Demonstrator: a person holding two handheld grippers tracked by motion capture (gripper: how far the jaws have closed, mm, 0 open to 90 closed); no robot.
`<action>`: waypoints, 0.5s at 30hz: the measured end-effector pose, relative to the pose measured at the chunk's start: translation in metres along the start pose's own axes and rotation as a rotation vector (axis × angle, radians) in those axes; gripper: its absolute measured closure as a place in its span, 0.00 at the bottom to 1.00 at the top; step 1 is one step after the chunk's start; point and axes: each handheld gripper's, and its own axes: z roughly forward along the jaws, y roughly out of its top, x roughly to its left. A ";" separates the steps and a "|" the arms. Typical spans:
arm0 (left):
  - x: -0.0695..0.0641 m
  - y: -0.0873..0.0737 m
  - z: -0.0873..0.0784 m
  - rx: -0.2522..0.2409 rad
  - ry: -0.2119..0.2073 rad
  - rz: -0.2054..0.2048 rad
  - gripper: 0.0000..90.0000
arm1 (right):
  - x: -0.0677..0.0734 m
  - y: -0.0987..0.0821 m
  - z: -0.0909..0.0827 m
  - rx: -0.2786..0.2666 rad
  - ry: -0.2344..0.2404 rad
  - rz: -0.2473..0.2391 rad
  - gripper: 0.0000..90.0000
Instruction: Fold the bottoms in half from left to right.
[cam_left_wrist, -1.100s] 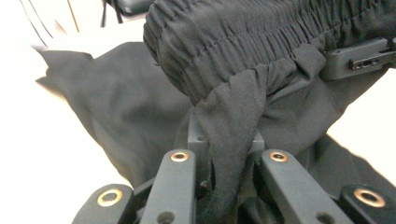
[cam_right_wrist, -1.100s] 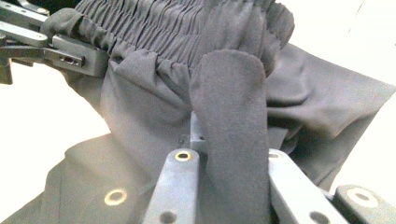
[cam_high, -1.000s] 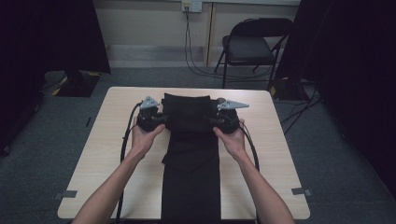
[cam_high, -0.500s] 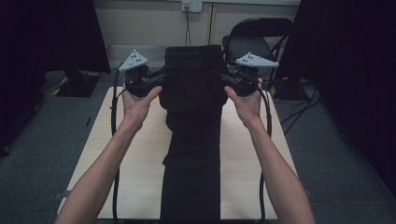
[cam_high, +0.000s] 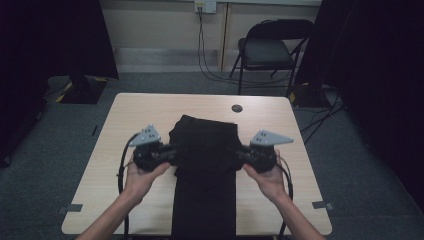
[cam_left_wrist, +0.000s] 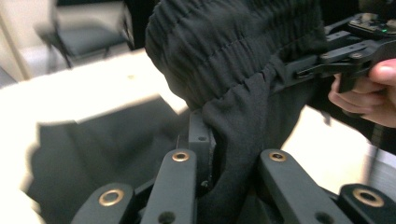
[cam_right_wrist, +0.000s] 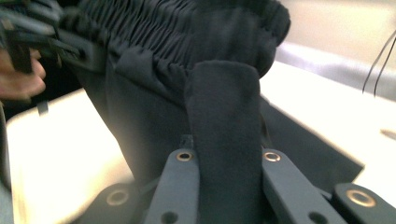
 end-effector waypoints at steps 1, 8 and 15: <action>0.000 0.000 0.000 0.000 0.000 0.000 0.91 | 0.000 0.000 0.000 0.000 0.000 0.000 0.93; -0.002 -0.068 0.032 0.236 -0.034 -0.021 0.90 | 0.011 -0.085 0.019 0.210 0.048 0.061 0.93; 0.009 -0.088 0.061 0.341 0.040 0.012 0.88 | 0.006 -0.106 0.045 0.312 0.002 -0.011 0.92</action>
